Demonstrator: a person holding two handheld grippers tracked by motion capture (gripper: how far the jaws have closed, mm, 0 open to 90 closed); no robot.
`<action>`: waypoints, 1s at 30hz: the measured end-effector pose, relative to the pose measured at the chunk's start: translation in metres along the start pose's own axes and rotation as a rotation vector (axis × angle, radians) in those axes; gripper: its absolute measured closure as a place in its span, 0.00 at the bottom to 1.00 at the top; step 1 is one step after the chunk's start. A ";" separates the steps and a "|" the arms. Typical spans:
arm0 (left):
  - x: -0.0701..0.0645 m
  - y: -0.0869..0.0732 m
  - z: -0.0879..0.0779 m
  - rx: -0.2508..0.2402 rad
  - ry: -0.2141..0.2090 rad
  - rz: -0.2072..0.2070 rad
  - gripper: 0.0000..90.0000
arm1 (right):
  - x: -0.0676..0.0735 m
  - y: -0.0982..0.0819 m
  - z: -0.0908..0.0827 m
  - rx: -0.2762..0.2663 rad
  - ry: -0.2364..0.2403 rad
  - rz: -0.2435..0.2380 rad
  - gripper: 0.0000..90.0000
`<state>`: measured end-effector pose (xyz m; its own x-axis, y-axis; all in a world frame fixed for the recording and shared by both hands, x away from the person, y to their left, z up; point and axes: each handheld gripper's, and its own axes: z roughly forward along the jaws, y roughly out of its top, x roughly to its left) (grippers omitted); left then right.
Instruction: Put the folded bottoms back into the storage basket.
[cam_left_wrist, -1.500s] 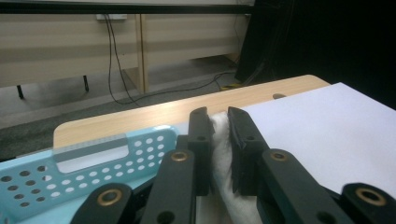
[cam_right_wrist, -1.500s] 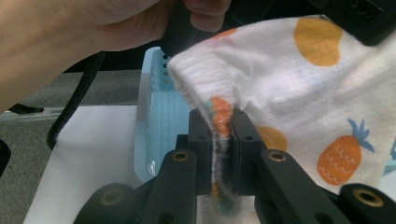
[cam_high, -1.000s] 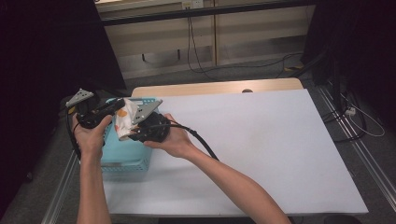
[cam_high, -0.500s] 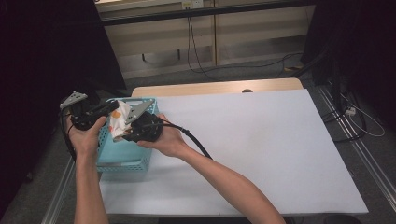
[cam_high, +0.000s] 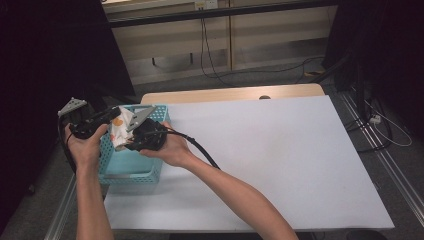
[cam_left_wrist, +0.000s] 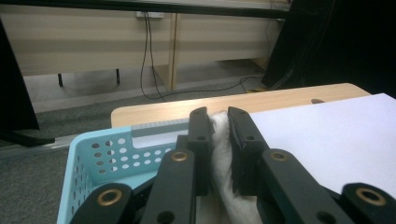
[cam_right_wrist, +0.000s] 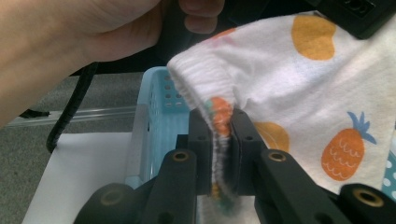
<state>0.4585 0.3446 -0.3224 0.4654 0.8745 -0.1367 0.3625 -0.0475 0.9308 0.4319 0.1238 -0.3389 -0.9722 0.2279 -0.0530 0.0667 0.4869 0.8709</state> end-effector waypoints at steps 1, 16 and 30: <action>0.001 0.000 0.000 0.001 0.002 0.002 0.90 | 0.000 0.000 0.002 0.001 0.002 0.003 0.91; 0.014 -0.009 -0.002 0.017 0.019 -0.022 0.90 | 0.001 0.000 0.023 0.004 0.012 0.016 0.91; 0.015 -0.020 0.011 0.077 0.037 -0.003 0.90 | -0.001 -0.012 0.037 0.031 0.015 0.035 0.91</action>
<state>0.4675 0.3535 -0.3467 0.4347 0.8918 -0.1255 0.4252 -0.0804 0.9015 0.4406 0.1489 -0.3671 -0.9725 0.2326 -0.0148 0.1077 0.5048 0.8565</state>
